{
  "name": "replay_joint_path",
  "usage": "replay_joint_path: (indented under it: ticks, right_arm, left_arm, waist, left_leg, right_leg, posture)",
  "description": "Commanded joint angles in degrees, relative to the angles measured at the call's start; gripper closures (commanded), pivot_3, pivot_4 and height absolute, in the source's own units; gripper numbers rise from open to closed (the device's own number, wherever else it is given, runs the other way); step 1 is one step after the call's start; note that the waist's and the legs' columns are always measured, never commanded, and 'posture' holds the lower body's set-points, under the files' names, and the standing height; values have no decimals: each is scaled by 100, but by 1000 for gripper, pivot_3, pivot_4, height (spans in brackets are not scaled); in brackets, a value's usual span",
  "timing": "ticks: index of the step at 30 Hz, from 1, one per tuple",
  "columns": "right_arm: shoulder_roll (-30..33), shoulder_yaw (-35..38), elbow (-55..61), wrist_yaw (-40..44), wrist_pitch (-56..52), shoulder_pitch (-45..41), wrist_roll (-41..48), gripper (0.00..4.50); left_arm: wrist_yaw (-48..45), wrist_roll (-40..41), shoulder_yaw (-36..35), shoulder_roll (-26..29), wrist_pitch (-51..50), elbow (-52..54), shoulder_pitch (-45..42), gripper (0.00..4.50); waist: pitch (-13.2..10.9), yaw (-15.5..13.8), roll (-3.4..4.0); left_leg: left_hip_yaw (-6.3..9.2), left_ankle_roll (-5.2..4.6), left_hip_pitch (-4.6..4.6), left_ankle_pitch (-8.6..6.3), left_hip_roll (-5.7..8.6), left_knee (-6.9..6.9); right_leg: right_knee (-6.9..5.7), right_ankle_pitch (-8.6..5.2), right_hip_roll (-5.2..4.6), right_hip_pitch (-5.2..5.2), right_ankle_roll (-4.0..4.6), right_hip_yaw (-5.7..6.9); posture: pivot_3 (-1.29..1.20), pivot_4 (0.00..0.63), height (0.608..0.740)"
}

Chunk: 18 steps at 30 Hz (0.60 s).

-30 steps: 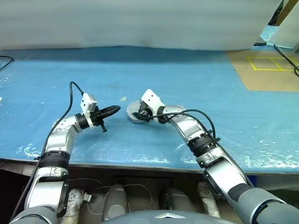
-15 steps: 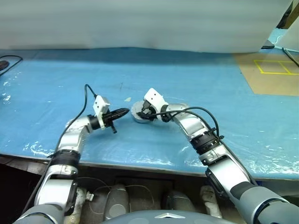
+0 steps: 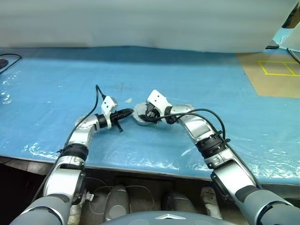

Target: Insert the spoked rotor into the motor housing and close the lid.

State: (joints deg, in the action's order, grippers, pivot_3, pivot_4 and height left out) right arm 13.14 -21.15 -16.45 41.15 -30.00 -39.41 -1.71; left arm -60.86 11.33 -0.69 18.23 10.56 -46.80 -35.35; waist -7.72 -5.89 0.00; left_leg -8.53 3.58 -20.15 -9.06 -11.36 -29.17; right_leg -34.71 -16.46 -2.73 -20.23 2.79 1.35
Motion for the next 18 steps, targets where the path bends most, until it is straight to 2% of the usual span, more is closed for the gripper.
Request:
replay_joint_path:
  ticks: [1, 11, 15, 18]
  right_arm:
    - [170, -419, -680, 66, -684, 590, -288, 1578]
    - [75, -203, -409, 78, -638, 664, -68, 1578]
    - [-215, 398, -171, 193, -1279, 549, 612, 1578]
    - [-304, 676, 234, 442, -1366, 552, 1059, 1578]
  left_arm:
    - [-218, 171, -33, -83, -61, 188, -18, 4500]
    - [-218, 98, -51, -97, 23, 110, -93, 4500]
    - [-172, 273, -247, -67, -11, 96, -170, 4500]
    - [-100, 549, -553, -63, -76, 130, -257, 4500]
  waist:
    - [0, -3, 0]
    - [0, -1, 0]
    - [-3, 17, -5]
    - [-10, 29, -15]
  left_leg:
    - [0, 0, 0, 0, 0, 0]
    - [-1, 0, -2, 0, 2, 1]
    - [-1, 0, -6, 0, 0, 3]
    - [-1, 0, -16, 0, -6, 3]
  right_leg:
    - [0, 0, -1, 0, 0, 0]
    - [1, -1, -3, 0, 1, -1]
    - [0, -1, -1, -5, 1, 0]
    - [0, -1, 5, -15, 2, 0]
  posture:
    - [0, 150, 740]
    - [0, 150, 740]
    - [0, 150, 740]
    - [0, 150, 740]
